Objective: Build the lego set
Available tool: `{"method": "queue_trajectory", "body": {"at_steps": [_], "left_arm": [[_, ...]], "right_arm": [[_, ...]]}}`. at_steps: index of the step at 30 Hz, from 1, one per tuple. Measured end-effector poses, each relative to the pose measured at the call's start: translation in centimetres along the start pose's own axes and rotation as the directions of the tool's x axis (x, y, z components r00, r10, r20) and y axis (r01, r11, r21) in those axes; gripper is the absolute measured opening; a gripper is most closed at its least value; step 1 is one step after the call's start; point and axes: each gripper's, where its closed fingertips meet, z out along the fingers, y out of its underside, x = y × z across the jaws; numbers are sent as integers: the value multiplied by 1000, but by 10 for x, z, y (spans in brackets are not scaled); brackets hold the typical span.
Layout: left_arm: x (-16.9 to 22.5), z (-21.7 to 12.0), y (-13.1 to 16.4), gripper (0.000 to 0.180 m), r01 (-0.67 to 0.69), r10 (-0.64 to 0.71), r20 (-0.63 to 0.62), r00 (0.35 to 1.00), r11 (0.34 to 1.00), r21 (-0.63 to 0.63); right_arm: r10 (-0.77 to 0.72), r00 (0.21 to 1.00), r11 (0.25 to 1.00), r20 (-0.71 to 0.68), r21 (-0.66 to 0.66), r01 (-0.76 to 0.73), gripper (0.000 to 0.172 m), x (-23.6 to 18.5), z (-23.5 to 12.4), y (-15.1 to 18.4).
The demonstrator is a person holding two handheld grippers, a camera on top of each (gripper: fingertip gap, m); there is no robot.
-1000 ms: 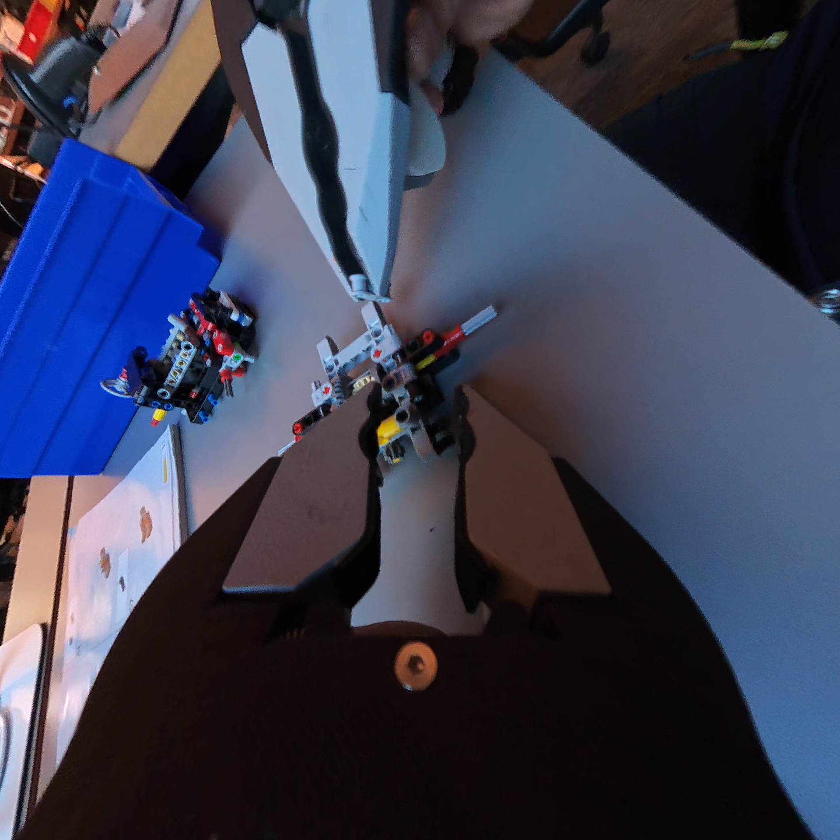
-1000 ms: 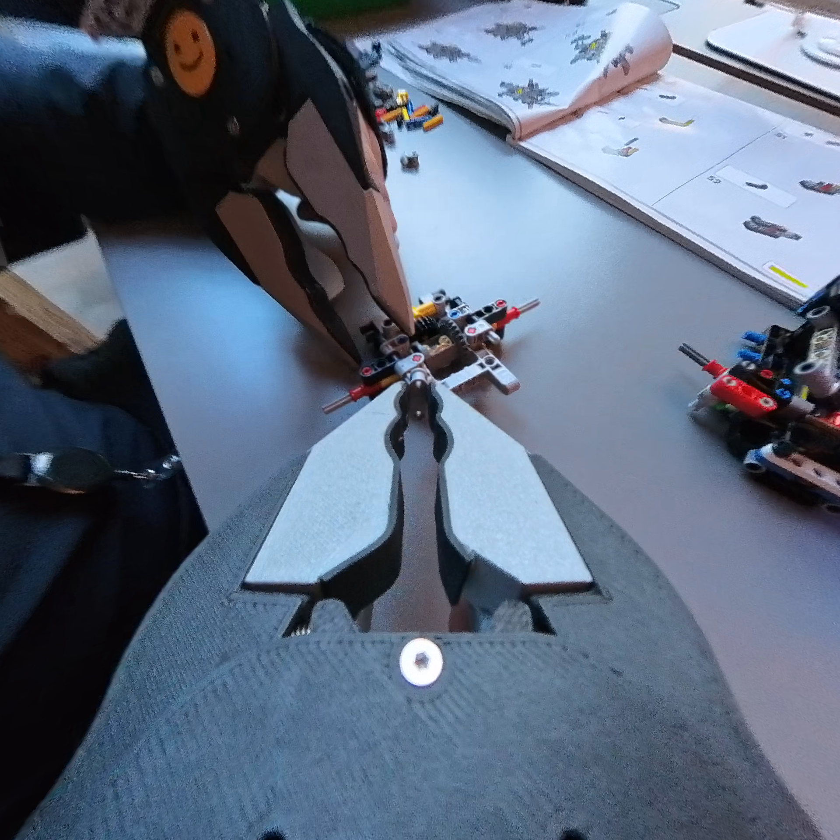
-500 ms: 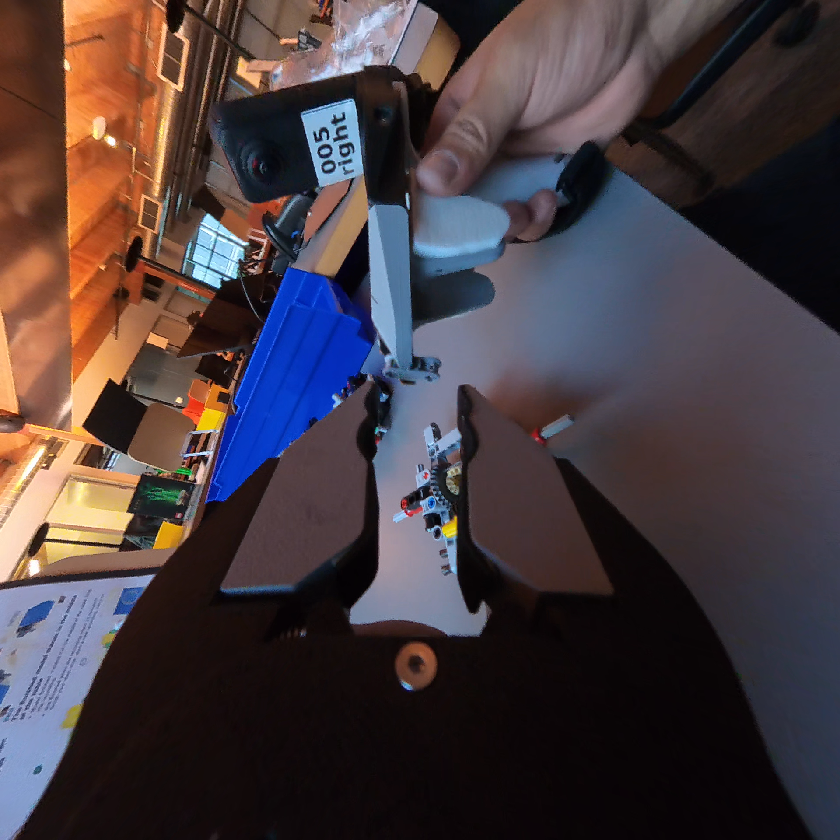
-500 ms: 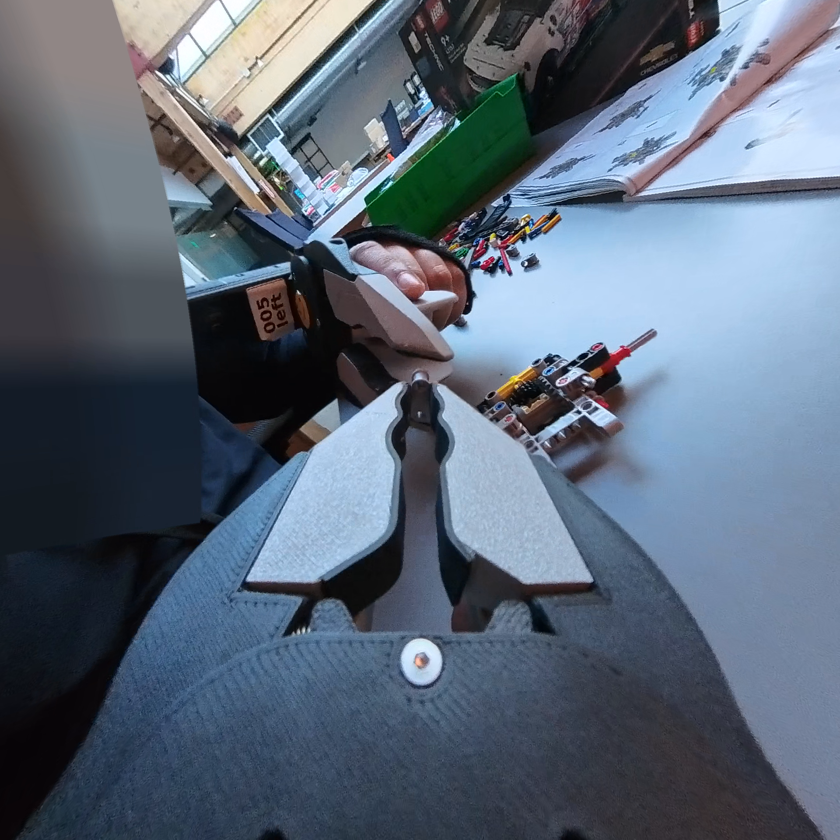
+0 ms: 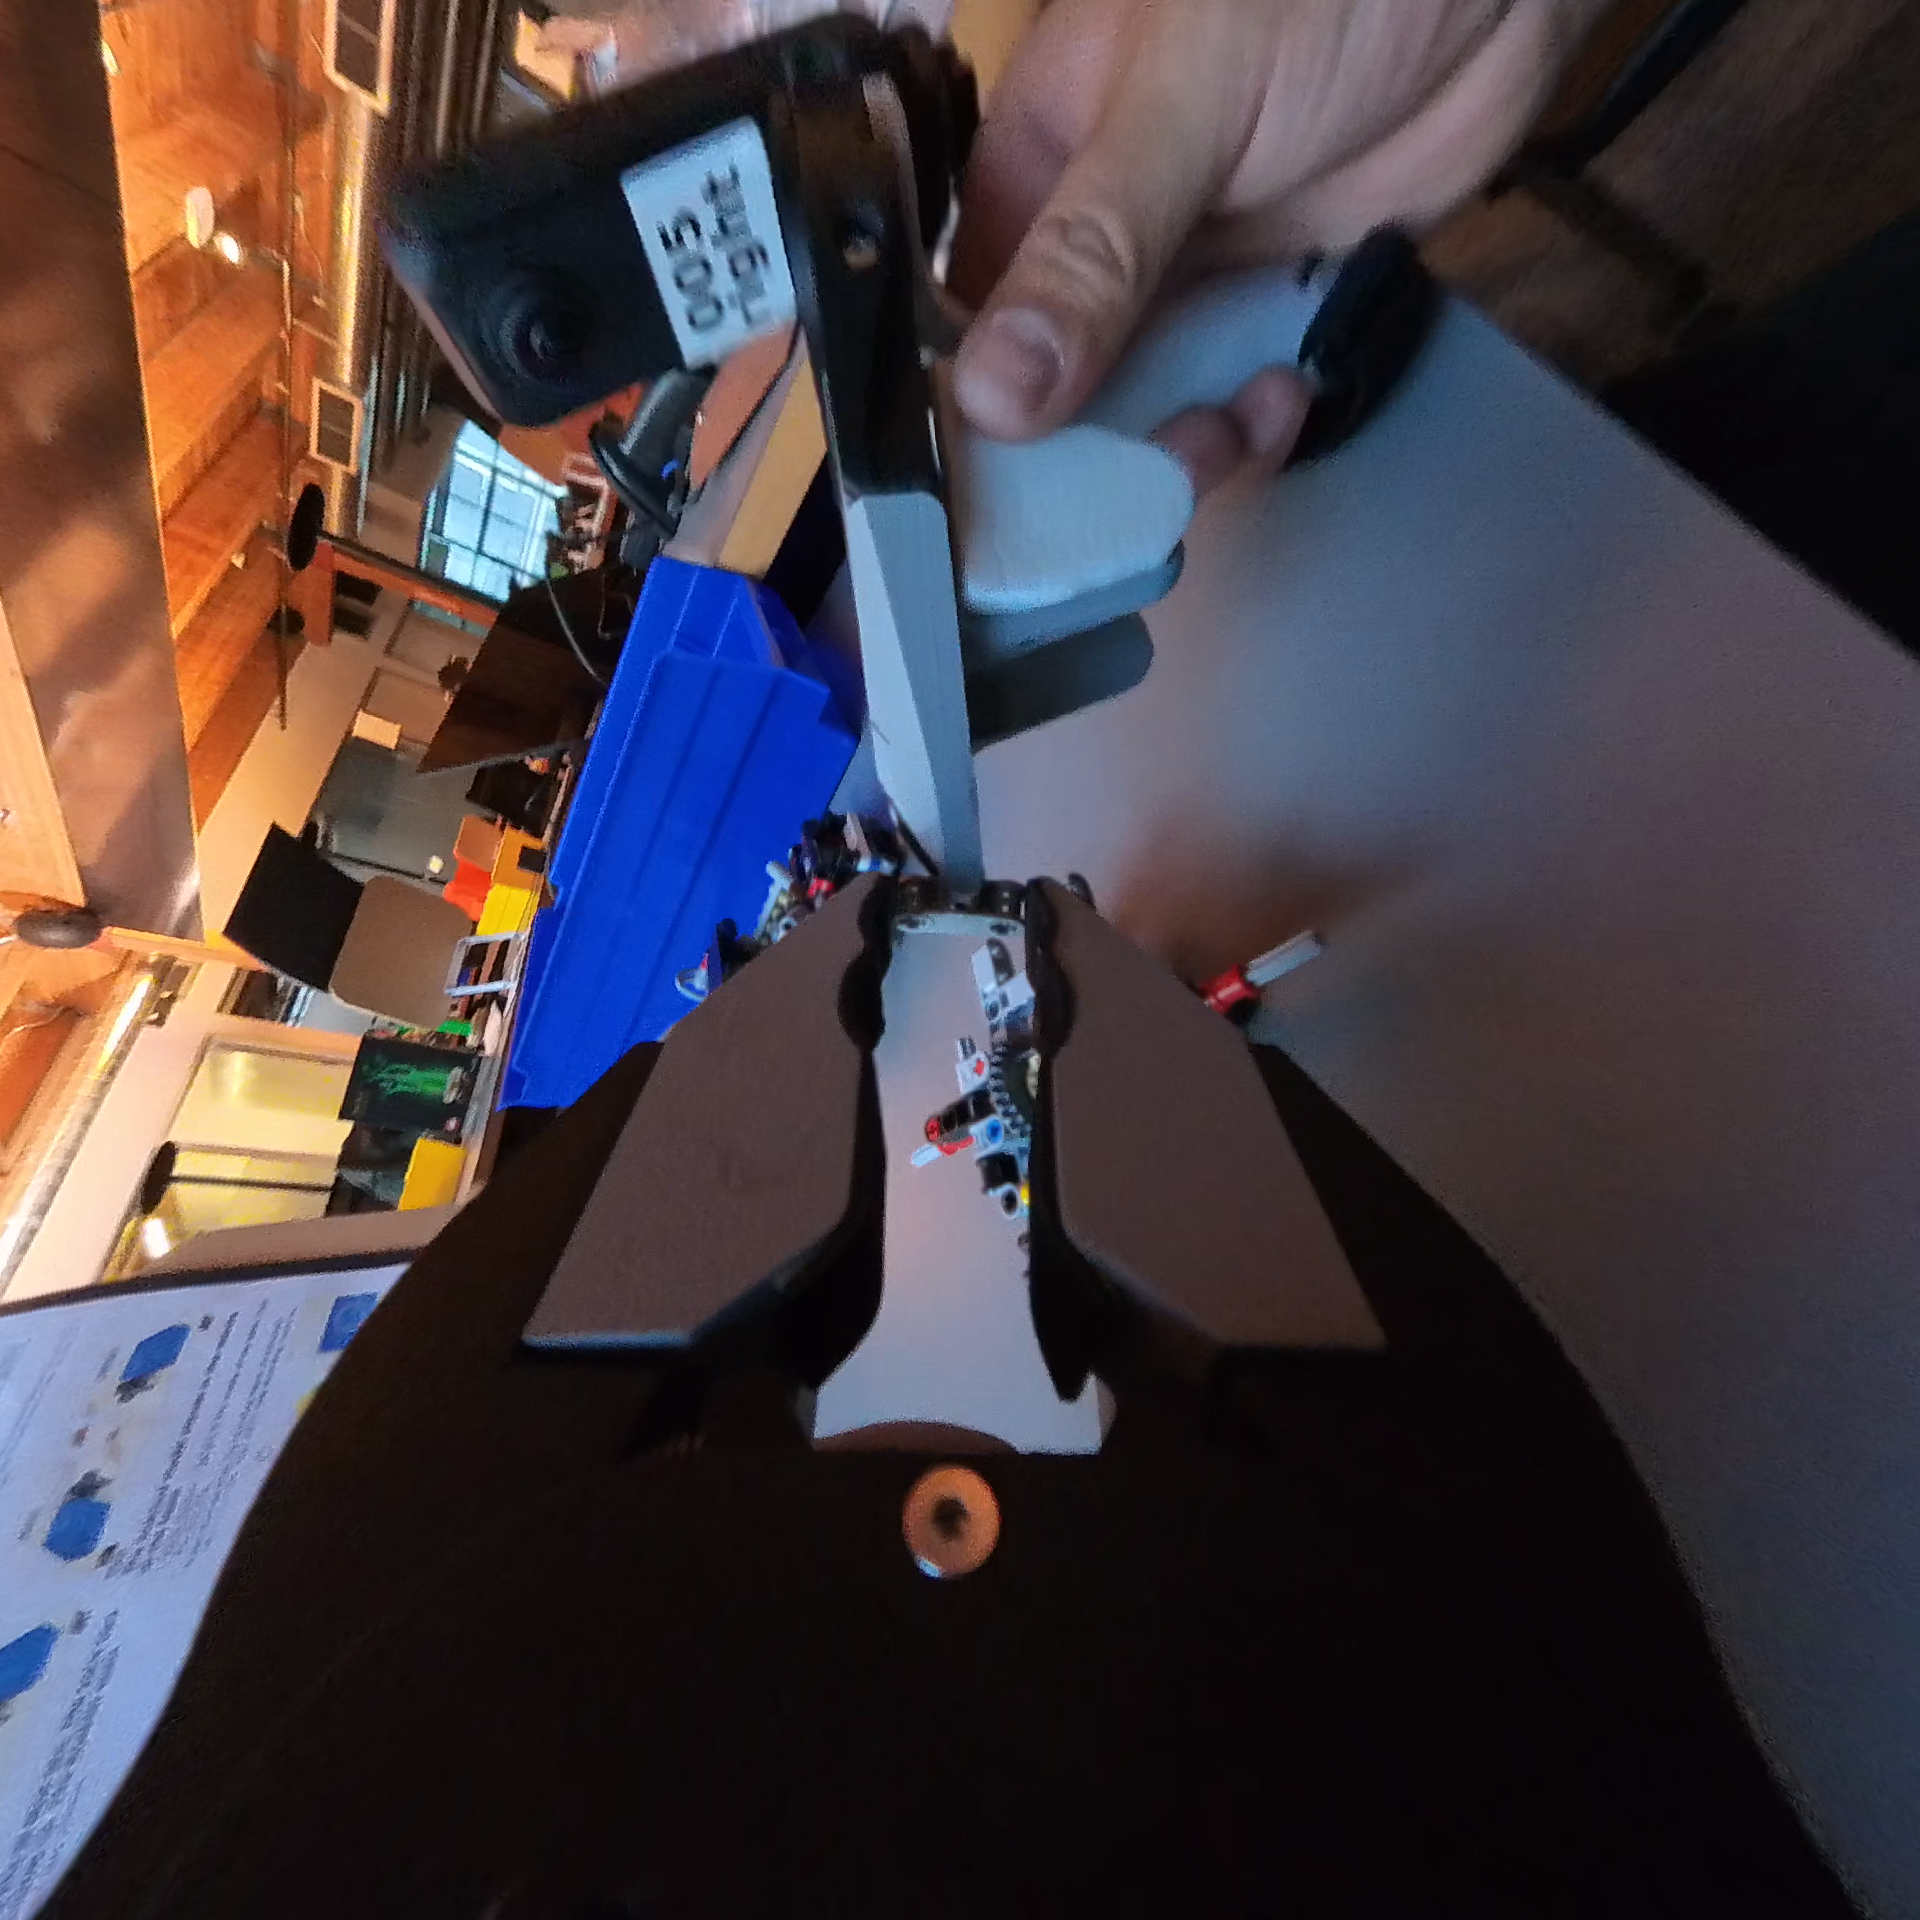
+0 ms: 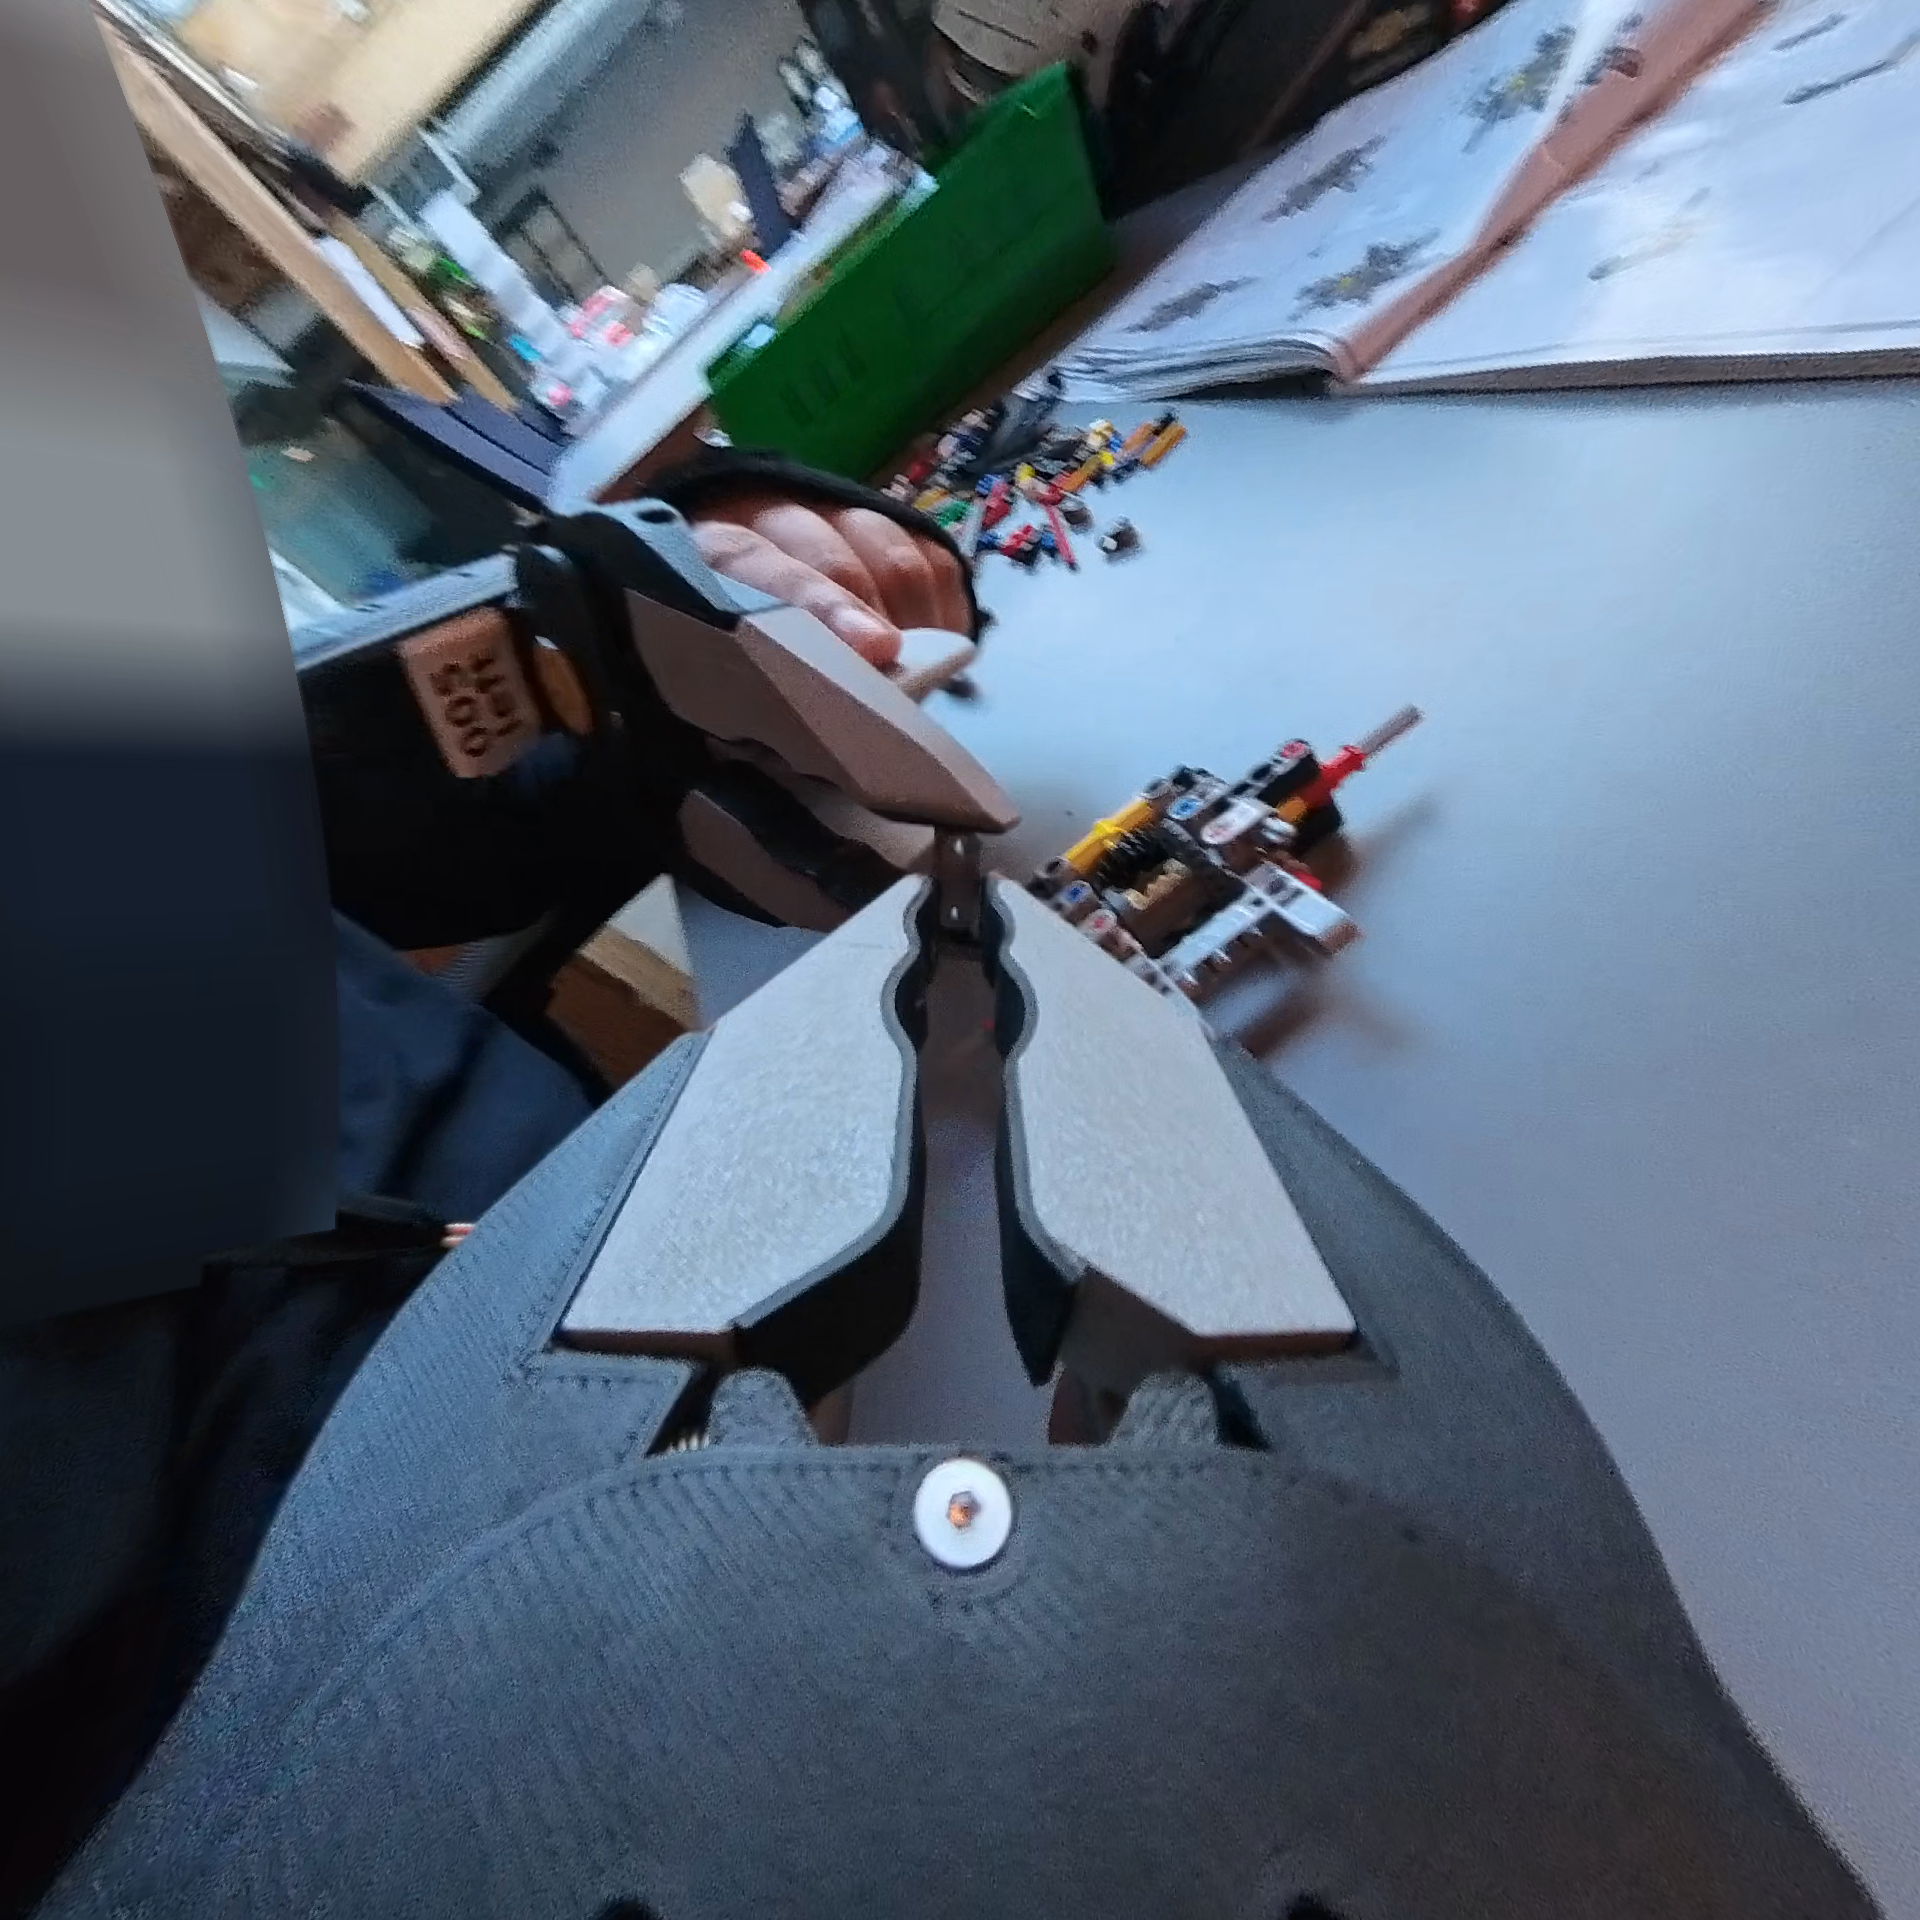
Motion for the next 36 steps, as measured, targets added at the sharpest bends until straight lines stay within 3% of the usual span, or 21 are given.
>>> {"method": "queue_trajectory", "body": {"at_steps": [4, 9, 15, 25, 29, 36], "left_arm": [[3, 7, 13, 23, 11, -13, -12, 1000, 994, -108], [3, 12, 28, 23, 23, -24, -1, 1000, 971, -240], [2, 12, 29, 23, -4, 10, 21, 1000, 958, -288], [0, 13, 32, 22, 15, 3, 50, 999, 936, -351], [-1, 14, 34, 22, 0, 30, 70, 997, 921, -390], [-2, 15, 35, 22, 108, -71, 104, 992, 906, -410]], "right_arm": [[-112, 970, 993, -218, -71, 98, 4, 16, 0, 5], [-189, 913, 982, -362, -98, 165, 4, 23, 5, 3], [-75, 947, 997, -313, -17, 74, 8, 24, 7, 0], [-56, 936, 998, -348, 3, 61, 4, 29, 7, -2], [-59, 928, 998, -367, 7, 67, 4, 32, 7, -3], [-156, 863, 986, -480, -19, 167, 7, 36, 10, -7]]}}
